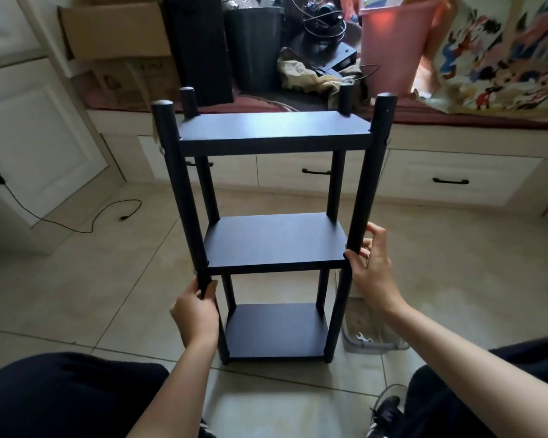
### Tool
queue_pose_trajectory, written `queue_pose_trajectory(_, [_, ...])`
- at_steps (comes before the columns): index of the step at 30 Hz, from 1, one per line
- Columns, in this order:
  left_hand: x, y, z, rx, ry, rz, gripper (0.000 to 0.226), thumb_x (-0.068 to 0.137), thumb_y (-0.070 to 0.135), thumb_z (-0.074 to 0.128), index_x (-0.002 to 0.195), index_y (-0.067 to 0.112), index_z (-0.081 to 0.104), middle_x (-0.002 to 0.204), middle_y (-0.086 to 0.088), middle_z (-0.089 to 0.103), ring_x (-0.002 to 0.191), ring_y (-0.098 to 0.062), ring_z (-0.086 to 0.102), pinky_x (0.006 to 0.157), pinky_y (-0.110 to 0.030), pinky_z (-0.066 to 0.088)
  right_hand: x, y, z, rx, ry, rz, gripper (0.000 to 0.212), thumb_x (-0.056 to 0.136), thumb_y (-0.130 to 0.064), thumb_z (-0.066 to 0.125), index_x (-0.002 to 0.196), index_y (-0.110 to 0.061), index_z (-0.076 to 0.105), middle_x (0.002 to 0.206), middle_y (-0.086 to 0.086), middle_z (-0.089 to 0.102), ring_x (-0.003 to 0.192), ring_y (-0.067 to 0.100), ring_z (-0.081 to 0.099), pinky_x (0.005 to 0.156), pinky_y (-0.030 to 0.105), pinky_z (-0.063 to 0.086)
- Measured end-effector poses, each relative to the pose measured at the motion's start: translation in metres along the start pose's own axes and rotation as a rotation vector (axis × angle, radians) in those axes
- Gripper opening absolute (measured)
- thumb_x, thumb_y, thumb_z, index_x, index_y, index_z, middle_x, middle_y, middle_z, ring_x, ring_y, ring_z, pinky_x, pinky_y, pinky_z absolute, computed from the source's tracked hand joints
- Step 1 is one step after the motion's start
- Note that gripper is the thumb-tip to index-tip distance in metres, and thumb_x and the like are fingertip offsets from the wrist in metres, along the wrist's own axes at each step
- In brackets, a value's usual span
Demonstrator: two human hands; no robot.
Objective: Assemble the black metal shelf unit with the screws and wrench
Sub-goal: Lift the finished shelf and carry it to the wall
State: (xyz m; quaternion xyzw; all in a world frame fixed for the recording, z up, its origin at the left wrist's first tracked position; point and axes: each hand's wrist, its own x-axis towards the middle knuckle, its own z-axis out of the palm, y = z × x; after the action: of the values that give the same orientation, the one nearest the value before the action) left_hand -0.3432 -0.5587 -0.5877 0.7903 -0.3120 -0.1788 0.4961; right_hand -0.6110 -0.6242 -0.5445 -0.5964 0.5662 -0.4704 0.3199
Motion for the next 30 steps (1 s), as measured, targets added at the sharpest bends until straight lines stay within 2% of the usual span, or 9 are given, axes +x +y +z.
queue_pose_trajectory(4, [-0.001,-0.003,-0.007,0.050,-0.038,-0.071,0.022,0.094,0.013,0.069,0.113,0.004,0.074,0.101,-0.019,0.074,0.080,-0.025,0.056,0.074,-0.027,0.037,-0.006,0.004,-0.006,-0.034,-0.027,0.018,0.050,0.091,-0.004,0.065,0.126,-0.027,0.037,0.105,0.010,0.064,0.102,0.023,0.065,0.089,0.040,0.055])
queue_pose_trajectory(7, [-0.004,0.000,-0.014,0.072,-0.071,-0.121,0.003,0.089,0.007,0.072,0.087,0.006,0.075,0.079,-0.014,0.070,0.073,-0.025,0.052,0.069,-0.032,0.041,-0.006,0.003,-0.012,-0.082,-0.057,0.047,0.044,0.089,-0.003,0.068,0.114,-0.026,0.040,0.100,0.007,0.067,0.097,0.022,0.068,0.077,0.028,0.055])
queue_pose_trajectory(10, [-0.008,0.008,-0.020,0.052,-0.087,-0.111,0.028,0.082,0.000,0.072,0.066,0.019,0.061,0.062,0.000,0.060,0.070,-0.027,0.052,0.069,-0.036,0.045,-0.009,-0.002,-0.019,-0.148,-0.076,0.038,0.035,0.090,-0.003,0.067,0.102,-0.023,0.041,0.094,0.003,0.068,0.088,0.019,0.069,0.062,0.012,0.047])
queue_pose_trajectory(14, [-0.010,0.026,-0.038,0.007,-0.122,0.011,0.018,0.078,0.001,0.078,0.077,0.016,0.068,0.075,0.001,0.070,0.084,-0.030,0.067,0.076,-0.036,0.050,-0.005,-0.027,-0.033,-0.179,-0.153,0.068,0.021,0.092,-0.002,0.060,0.104,-0.018,0.054,0.101,0.004,0.068,0.088,0.016,0.064,0.056,0.004,0.044])
queue_pose_trajectory(17, [-0.004,0.050,-0.056,-0.209,-0.164,0.129,0.019,0.076,0.003,0.083,0.081,0.017,0.070,0.075,0.004,0.074,0.080,-0.018,0.072,0.069,-0.031,0.058,0.000,-0.058,-0.052,-0.086,-0.166,0.052,0.022,0.093,-0.008,0.060,0.111,-0.019,0.058,0.106,-0.001,0.066,0.103,0.016,0.064,0.075,0.015,0.046])
queue_pose_trajectory(19, [0.003,0.076,-0.070,-0.417,-0.188,0.187,0.024,0.081,0.011,0.082,0.098,0.023,0.071,0.083,0.016,0.075,0.078,0.000,0.071,0.061,-0.013,0.053,0.002,-0.084,-0.065,0.102,-0.159,0.009,0.034,0.095,-0.017,0.061,0.124,-0.028,0.048,0.110,-0.005,0.063,0.107,0.009,0.061,0.085,0.024,0.046])
queue_pose_trajectory(22, [0.017,0.114,-0.086,-0.526,-0.246,0.282,0.046,0.083,0.043,0.077,0.126,0.035,0.062,0.111,0.017,0.072,0.099,0.000,0.069,0.080,-0.020,0.052,0.010,-0.115,-0.073,0.226,-0.194,-0.064,0.047,0.099,-0.032,0.054,0.140,-0.037,0.030,0.113,-0.008,0.064,0.100,-0.003,0.061,0.088,0.026,0.046])
queue_pose_trajectory(26, [0.020,0.138,-0.084,-0.384,-0.215,0.429,0.015,0.087,0.061,0.065,0.096,0.050,0.058,0.091,0.029,0.069,0.085,-0.006,0.074,0.075,-0.029,0.048,0.025,-0.127,-0.061,0.193,-0.193,-0.147,0.033,0.105,-0.028,0.042,0.135,-0.033,0.029,0.114,-0.001,0.061,0.101,0.002,0.059,0.088,0.029,0.044])
queue_pose_trajectory(30, [0.038,0.144,-0.071,-0.407,-0.197,0.398,0.010,0.094,0.054,0.060,0.097,0.045,0.056,0.095,0.014,0.073,0.072,-0.010,0.073,0.076,-0.037,0.055,0.048,-0.124,-0.049,0.238,-0.142,-0.142,0.018,0.106,-0.027,0.038,0.123,-0.031,0.036,0.100,0.005,0.060,0.081,0.009,0.061,0.061,0.012,0.048])
